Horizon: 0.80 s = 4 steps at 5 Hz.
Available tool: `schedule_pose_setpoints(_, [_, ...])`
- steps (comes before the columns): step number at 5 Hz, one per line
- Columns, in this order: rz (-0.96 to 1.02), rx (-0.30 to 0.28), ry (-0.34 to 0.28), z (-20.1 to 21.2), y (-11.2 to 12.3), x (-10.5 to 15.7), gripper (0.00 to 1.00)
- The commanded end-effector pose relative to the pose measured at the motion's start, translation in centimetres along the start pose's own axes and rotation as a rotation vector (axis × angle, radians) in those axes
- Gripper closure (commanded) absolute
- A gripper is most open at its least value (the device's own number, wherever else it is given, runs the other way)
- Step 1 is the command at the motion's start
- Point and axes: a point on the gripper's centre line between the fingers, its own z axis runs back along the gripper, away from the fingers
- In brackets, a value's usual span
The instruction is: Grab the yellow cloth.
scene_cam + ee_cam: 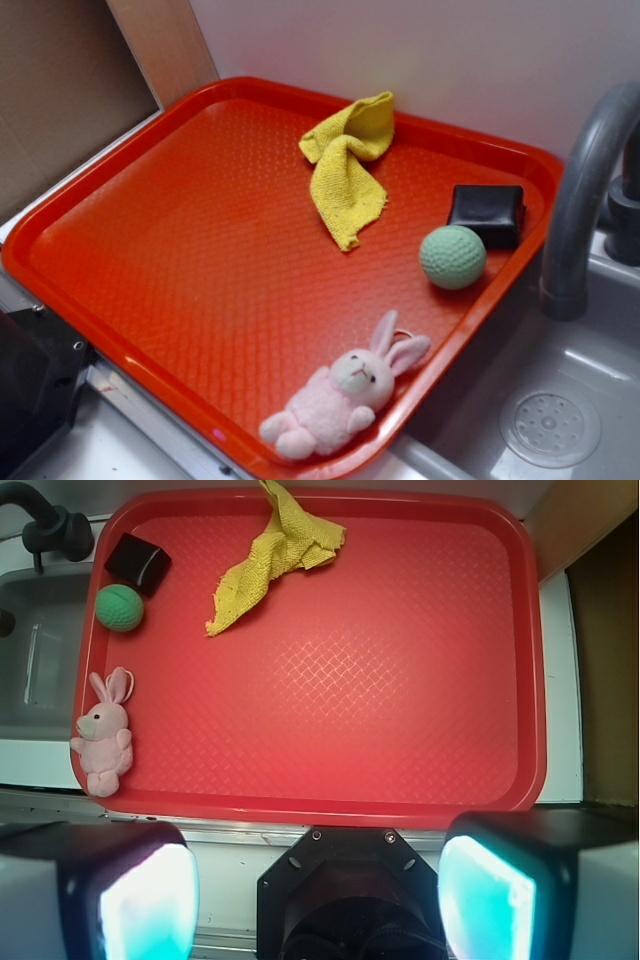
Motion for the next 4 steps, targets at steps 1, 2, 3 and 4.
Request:
schedule_pose_setpoints(1, [0.000,0.000,0.000,0.0,0.0,0.0,0.00])
schedule_pose_setpoints(2, [-0.112,-0.014,-0.247,-3.1,-1.4,4.6,0.00])
schedule_pose_setpoints(3, [-0.069,-0.044,-0.223,-6.2,-0.3,8.8,0.00])
schedule_pose_setpoints(4, [-0.071,-0.141,-0.229,-8.5,0.5,10.3,0.00])
